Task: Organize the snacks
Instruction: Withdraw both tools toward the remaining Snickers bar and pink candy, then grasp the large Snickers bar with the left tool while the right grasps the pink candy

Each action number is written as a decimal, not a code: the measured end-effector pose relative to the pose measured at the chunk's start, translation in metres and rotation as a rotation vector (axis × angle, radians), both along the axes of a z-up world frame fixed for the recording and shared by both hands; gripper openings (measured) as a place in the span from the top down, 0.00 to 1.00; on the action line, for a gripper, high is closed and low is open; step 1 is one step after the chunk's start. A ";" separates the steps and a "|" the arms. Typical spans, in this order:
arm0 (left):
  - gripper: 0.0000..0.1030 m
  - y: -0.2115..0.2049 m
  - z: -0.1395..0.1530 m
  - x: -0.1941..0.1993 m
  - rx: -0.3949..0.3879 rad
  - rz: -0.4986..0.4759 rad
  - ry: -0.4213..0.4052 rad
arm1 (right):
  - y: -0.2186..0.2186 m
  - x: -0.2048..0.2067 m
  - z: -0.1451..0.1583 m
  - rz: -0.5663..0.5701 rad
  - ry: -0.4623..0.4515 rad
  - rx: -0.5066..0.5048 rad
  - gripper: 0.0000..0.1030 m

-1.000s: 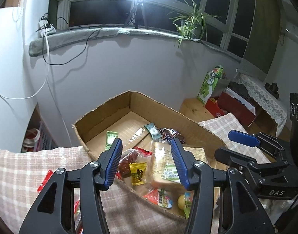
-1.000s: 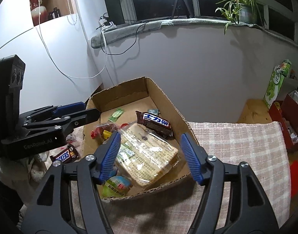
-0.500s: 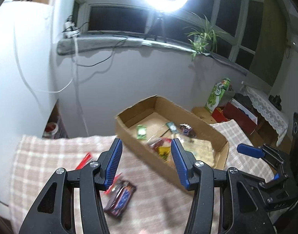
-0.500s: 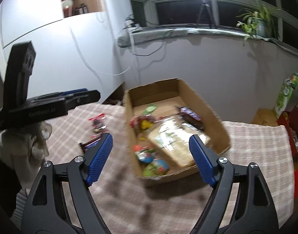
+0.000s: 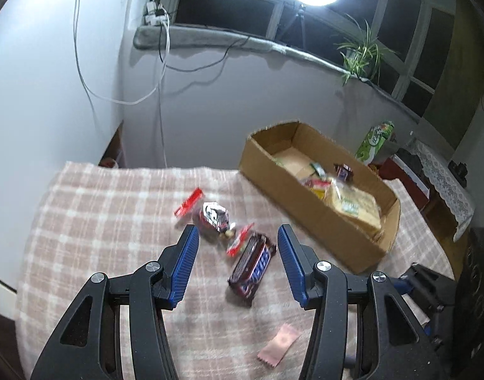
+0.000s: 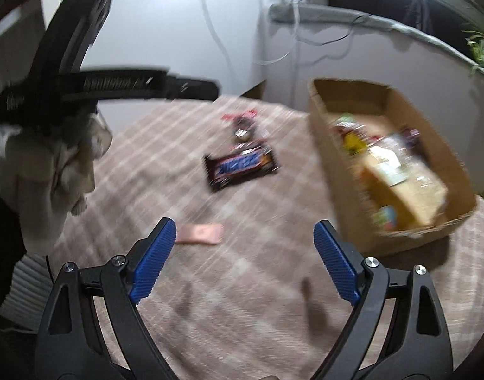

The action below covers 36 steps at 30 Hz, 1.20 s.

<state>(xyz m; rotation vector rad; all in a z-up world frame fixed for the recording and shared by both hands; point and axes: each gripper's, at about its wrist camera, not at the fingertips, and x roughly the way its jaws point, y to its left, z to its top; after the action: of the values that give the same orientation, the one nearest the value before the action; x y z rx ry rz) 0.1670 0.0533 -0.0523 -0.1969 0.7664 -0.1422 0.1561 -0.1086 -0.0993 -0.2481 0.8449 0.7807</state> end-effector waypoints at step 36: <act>0.72 -0.050 -0.058 0.029 0.201 -0.293 0.089 | 0.063 -0.001 -0.049 0.104 0.026 -0.115 0.28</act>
<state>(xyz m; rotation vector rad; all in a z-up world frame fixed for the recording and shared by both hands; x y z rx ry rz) 0.1965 0.0035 -0.1098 0.1024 0.8901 -0.3341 0.1556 -0.0456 -0.1487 -0.3869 0.9081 0.8353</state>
